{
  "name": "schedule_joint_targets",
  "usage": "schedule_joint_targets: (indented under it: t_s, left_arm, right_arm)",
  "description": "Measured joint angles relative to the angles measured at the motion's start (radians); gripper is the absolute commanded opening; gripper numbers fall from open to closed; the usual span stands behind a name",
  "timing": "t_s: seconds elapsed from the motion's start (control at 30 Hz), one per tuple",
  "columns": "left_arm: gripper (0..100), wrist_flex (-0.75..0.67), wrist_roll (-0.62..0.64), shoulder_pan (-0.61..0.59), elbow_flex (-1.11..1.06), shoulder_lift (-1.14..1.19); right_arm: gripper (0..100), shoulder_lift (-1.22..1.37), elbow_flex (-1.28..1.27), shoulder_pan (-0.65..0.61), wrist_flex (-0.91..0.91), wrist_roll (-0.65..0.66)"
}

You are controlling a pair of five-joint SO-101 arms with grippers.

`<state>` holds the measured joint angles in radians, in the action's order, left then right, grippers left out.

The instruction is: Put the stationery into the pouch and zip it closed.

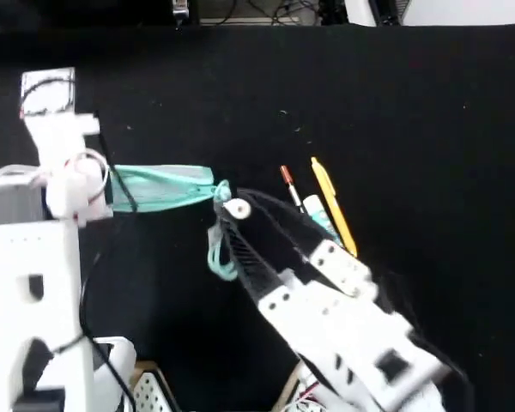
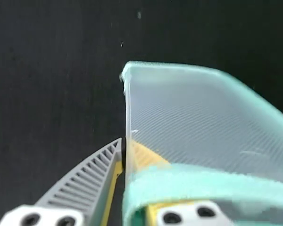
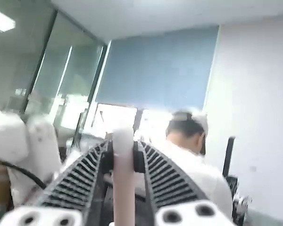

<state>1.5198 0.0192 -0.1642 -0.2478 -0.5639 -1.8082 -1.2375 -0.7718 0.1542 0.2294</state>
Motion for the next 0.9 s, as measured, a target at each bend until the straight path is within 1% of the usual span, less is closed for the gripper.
schedule_joint_targets:
  t_s: [0.13,0.23,0.3,0.43,0.53,0.63,0.7,0.9]
  left_arm:
    - [3,0.094,0.000,0.000,0.110,0.138]
    - [3,0.110,0.000,0.000,0.126,0.158]
    - [3,0.115,0.000,0.000,0.130,0.163]
    - [3,0.115,0.000,0.002,0.135,0.163]
    - [3,0.120,0.015,0.038,0.135,0.163]
    - [3,0.123,0.066,0.103,0.135,0.164]
    - [3,0.124,0.077,0.141,0.137,0.164]
    - [3,0.124,0.078,0.170,0.137,0.166]
  right_arm:
    - [1.2,0.000,0.049,-0.037,-0.006,0.000]
    - [1.2,0.020,0.086,-0.083,-0.025,0.002]
    - [1.2,0.091,0.120,-0.109,-0.072,0.000]
    - [1.2,0.226,0.189,-0.115,-0.147,0.000]
    - [1.2,0.281,0.247,-0.117,-0.141,0.000]
    - [1.2,0.330,0.284,-0.117,-0.115,0.000]
    - [1.2,0.365,0.290,-0.117,-0.110,0.000]
    - [1.2,0.440,0.287,-0.117,-0.106,0.000]
